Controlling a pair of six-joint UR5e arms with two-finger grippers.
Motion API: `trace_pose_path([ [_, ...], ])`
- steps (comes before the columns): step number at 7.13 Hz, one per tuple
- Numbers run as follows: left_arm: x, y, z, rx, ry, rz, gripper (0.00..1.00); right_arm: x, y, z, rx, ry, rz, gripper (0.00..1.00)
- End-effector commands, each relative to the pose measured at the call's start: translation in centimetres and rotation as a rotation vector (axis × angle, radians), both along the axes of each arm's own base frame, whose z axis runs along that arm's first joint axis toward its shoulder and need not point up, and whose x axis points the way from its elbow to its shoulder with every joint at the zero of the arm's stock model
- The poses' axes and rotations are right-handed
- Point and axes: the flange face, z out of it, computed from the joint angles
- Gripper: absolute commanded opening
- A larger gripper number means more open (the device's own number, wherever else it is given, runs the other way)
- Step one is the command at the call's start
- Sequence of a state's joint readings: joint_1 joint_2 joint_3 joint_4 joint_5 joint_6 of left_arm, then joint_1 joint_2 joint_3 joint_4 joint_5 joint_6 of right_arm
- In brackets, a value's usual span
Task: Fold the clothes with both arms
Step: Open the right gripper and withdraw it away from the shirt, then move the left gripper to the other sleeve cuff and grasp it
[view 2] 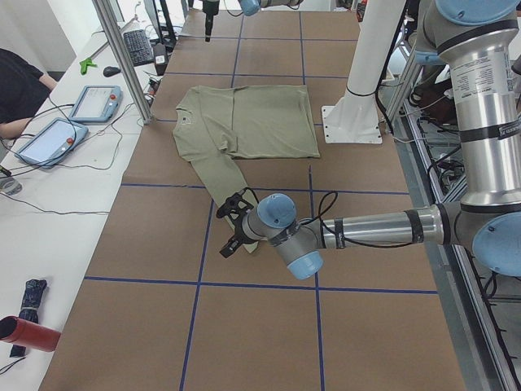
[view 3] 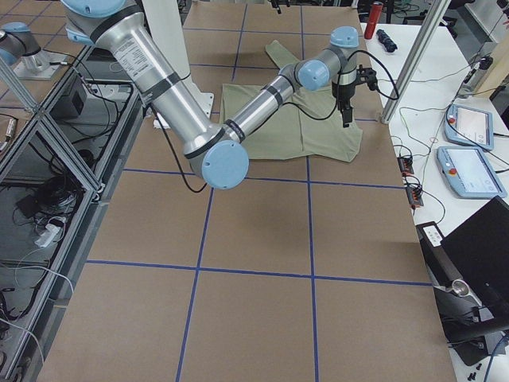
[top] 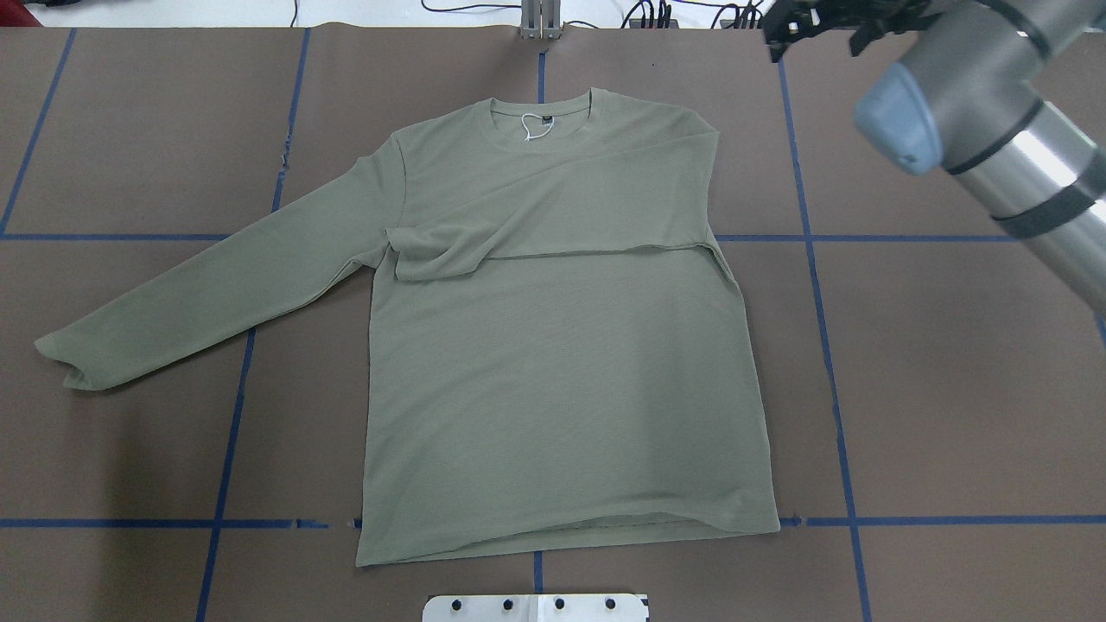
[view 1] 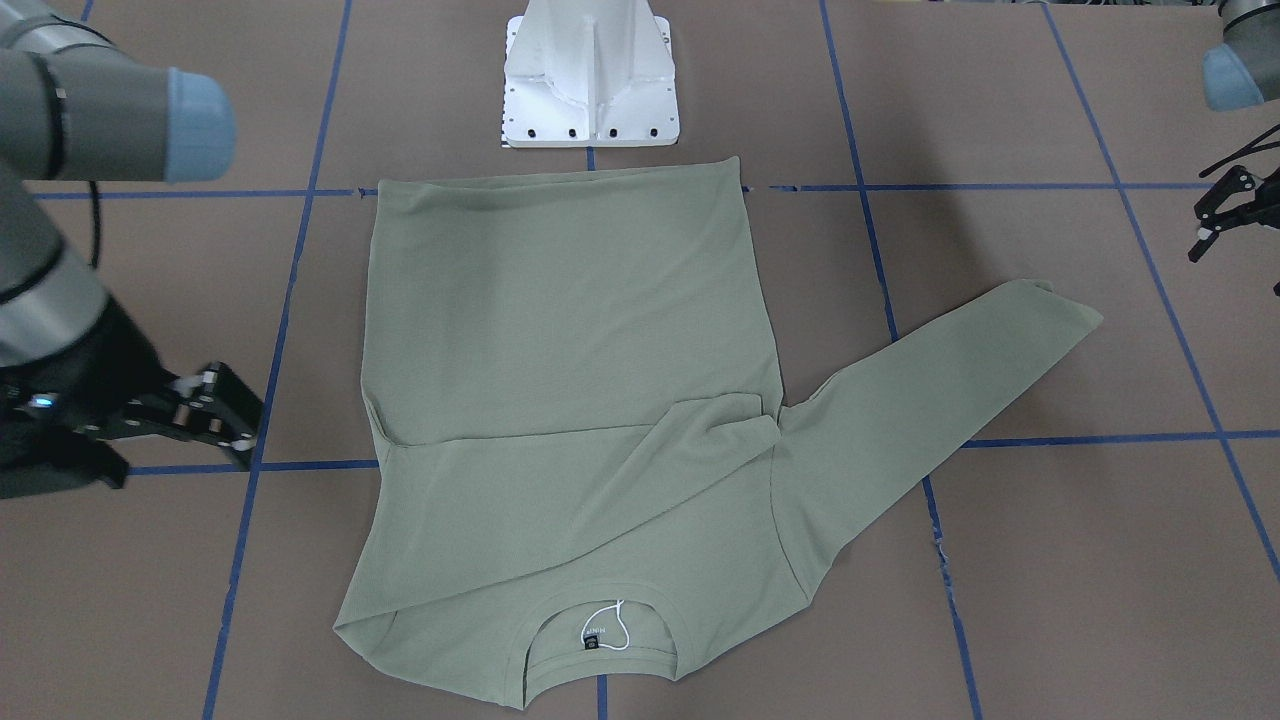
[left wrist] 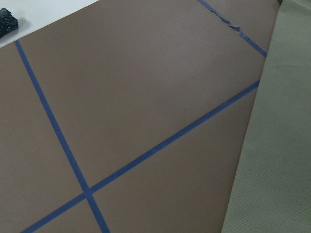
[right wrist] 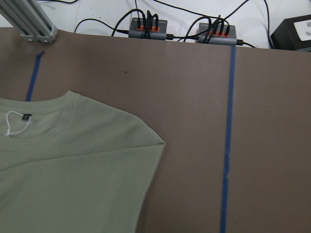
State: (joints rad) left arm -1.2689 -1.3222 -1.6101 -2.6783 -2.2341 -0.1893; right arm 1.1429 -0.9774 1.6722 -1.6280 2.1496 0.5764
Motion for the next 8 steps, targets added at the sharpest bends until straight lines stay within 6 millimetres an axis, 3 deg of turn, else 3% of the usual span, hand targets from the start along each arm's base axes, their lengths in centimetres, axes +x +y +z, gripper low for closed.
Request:
trace_pose_path([
  [1,4.2,1.5,1.3,0.001,-0.06,0.049,1.0,9.8,4.2,7.8,0.031,-0.01,-0.066,1.0],
  [2,6.2,1.8,1.4,0.007,-0.083,0.068,1.0,12.0,6.5,9.8,0.019,-0.013,-0.052,1.0],
  [3,8.7,2.3,1.7,-0.021,-0.085,0.086,0.99,12.8,8.1,10.1,0.021,-0.015,-0.046,1.0],
  [4,9.3,2.0,2.5,-0.03,-0.09,0.096,0.99,12.9,8.2,10.0,0.025,-0.014,-0.044,1.0],
  [6,10.3,0.5,3.8,-0.027,-0.085,0.095,0.78,12.9,8.2,10.2,0.021,-0.012,-0.042,1.0],
  [8,11.6,-1.5,4.4,-0.022,-0.081,0.096,0.75,12.9,8.2,10.3,0.02,-0.011,-0.041,1.0],
])
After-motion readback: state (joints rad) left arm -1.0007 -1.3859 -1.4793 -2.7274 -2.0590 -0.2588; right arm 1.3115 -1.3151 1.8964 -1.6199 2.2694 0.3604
